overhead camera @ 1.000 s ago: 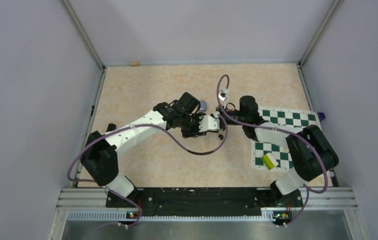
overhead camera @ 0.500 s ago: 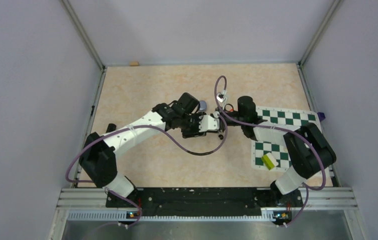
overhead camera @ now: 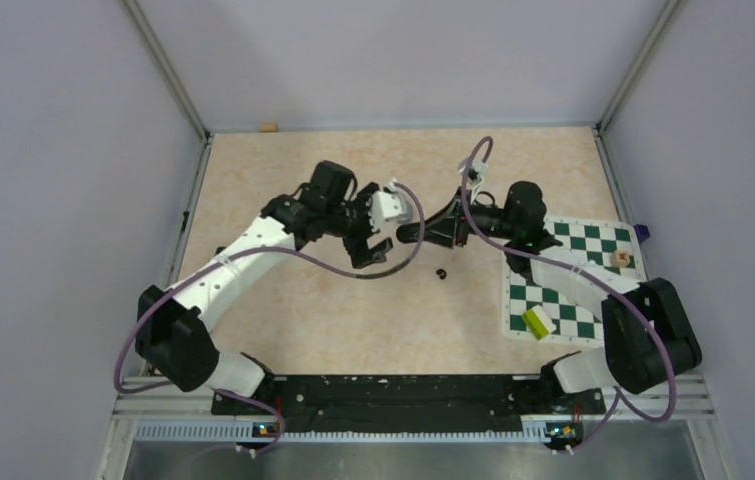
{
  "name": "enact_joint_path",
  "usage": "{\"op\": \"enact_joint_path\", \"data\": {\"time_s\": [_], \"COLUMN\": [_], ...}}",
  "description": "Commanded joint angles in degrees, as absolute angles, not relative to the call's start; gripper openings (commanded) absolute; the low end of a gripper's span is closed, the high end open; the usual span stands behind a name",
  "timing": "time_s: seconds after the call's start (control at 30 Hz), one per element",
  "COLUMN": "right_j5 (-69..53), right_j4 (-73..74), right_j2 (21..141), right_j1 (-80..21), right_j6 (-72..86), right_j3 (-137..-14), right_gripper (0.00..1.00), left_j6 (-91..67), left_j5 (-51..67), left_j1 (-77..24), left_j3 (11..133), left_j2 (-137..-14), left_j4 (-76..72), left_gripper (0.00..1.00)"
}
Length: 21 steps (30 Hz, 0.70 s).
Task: Insert the wireless bluetooth earbuds into the charging case
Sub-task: Pass from the left arm to the right, then pass from the right arm to the left
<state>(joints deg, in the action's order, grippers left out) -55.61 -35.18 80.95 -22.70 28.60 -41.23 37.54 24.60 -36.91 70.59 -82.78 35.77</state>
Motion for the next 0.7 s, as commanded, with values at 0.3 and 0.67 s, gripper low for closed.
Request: {"op": "enact_joint_path", "data": {"time_s": [0.3,0.67], "right_j5": [-50.8,-37.6], "right_j4": [-53.0,-63.4], "right_j2": [60.8,61.9], "right_j1": [-19.9,-18.1], "right_j6": [22.5,29.3], "right_j3": [-33.2,-27.7], "right_gripper": [0.09,0.09], "left_j6": [-10.1,-43.9], "left_j5": [71.8,72.7], "left_j1": [-24.5,-26.3], "left_j3": [77.3,60.3], "left_j2": [-89.9,-88.9], "left_j4": [3.9,-45.8], "left_gripper": [0.9,0.91]}}
